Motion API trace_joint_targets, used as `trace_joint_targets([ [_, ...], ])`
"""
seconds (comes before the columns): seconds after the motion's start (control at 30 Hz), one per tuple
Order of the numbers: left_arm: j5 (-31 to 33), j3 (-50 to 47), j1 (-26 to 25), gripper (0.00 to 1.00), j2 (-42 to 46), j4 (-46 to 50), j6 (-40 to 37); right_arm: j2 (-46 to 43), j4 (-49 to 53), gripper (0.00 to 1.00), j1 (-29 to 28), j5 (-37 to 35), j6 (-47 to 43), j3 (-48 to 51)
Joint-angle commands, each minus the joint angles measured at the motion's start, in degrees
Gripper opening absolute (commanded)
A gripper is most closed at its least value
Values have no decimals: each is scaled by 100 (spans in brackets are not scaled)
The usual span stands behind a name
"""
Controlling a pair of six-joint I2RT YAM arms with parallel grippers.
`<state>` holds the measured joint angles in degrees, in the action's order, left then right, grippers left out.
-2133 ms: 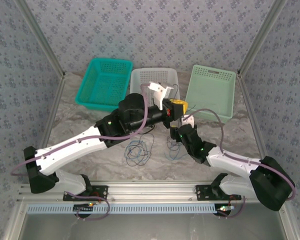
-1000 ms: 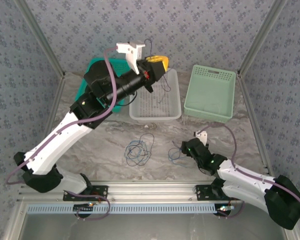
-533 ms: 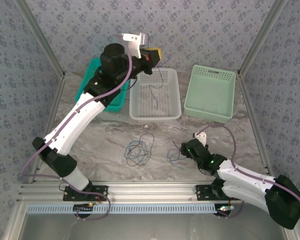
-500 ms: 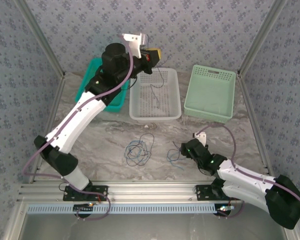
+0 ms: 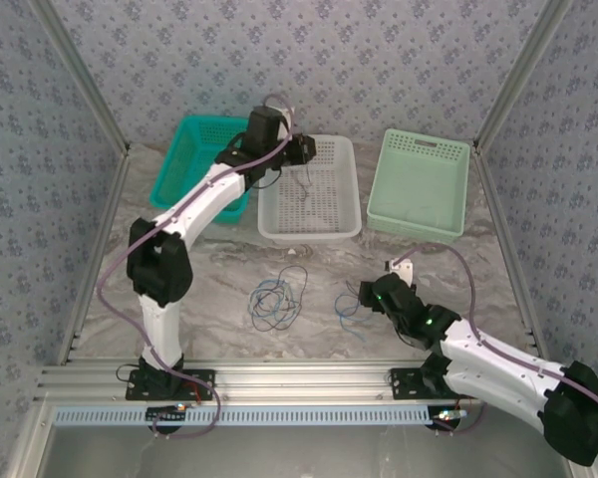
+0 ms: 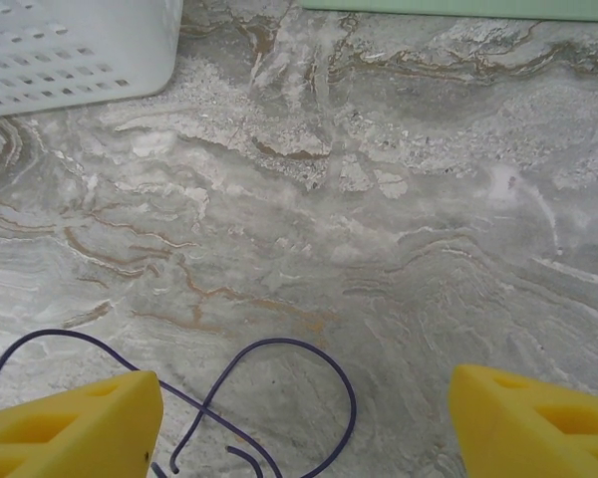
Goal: Untangle the cables
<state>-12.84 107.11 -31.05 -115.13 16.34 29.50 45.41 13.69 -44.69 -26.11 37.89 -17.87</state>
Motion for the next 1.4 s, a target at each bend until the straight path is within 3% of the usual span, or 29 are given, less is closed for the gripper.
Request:
trace_joint_targets([
  [0.0,51,255,-81,46,-74,681,110,-154,324,78,-43,32,-80,-229],
  [0.2,1134,212,-393,81,105,1244,-396,-125,622,77,-45,71,-319,-468],
  [0.27,1396,151,-479,87,260,1319,-537,-87,688,75,-42,142,-423,-552],
  [0.57,1533,-1437,-659,89,1552,331,-520,163,884,72,-311,516,-891,-858],
  [0.77,1196,-2832,-682,89,2530,-495,-228,525,1171,68,-476,677,-1161,-1161],
  [1.13,1140,-4306,-831,89,3733,-966,90,1570,1117,65,-510,578,-1234,-1566],
  [1.37,1257,-4881,-954,89,4396,-1195,150,2068,681,51,-461,506,-1171,-1660],
])
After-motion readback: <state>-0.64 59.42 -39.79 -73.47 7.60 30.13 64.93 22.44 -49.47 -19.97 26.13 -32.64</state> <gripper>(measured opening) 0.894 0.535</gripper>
